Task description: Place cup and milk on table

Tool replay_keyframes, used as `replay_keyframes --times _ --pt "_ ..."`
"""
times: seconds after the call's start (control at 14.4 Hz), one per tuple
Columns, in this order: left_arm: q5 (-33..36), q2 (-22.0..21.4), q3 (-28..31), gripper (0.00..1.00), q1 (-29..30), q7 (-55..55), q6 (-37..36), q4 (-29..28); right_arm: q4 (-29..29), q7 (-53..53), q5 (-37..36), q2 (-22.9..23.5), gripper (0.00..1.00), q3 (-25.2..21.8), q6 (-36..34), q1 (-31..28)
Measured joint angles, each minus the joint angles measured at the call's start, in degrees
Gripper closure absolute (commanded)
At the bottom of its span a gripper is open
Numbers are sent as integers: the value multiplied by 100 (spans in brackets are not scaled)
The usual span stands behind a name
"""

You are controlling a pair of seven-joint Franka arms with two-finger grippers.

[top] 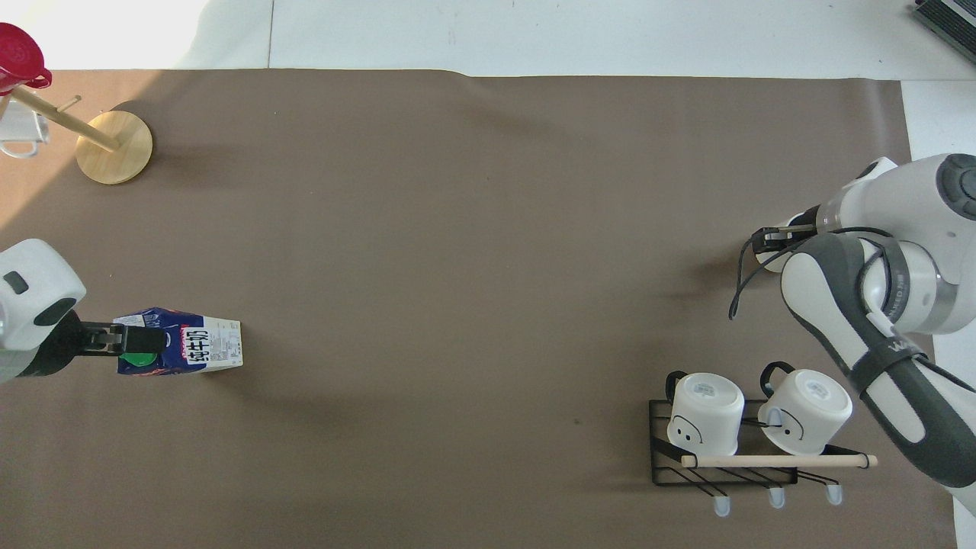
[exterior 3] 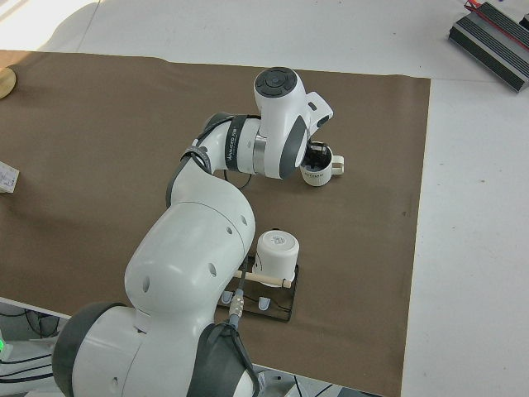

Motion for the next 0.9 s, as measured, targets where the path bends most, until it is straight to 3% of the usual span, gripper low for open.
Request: replay_keyframes --times 0.55,0.9 --pt "102 -12 7 0 4 94 971 -766 84 0 -2 -15 100 9 -9 70" --pt "113 -13 13 0 43 159 1045 -815 436 51 -1 -72 100 59 -447 235"
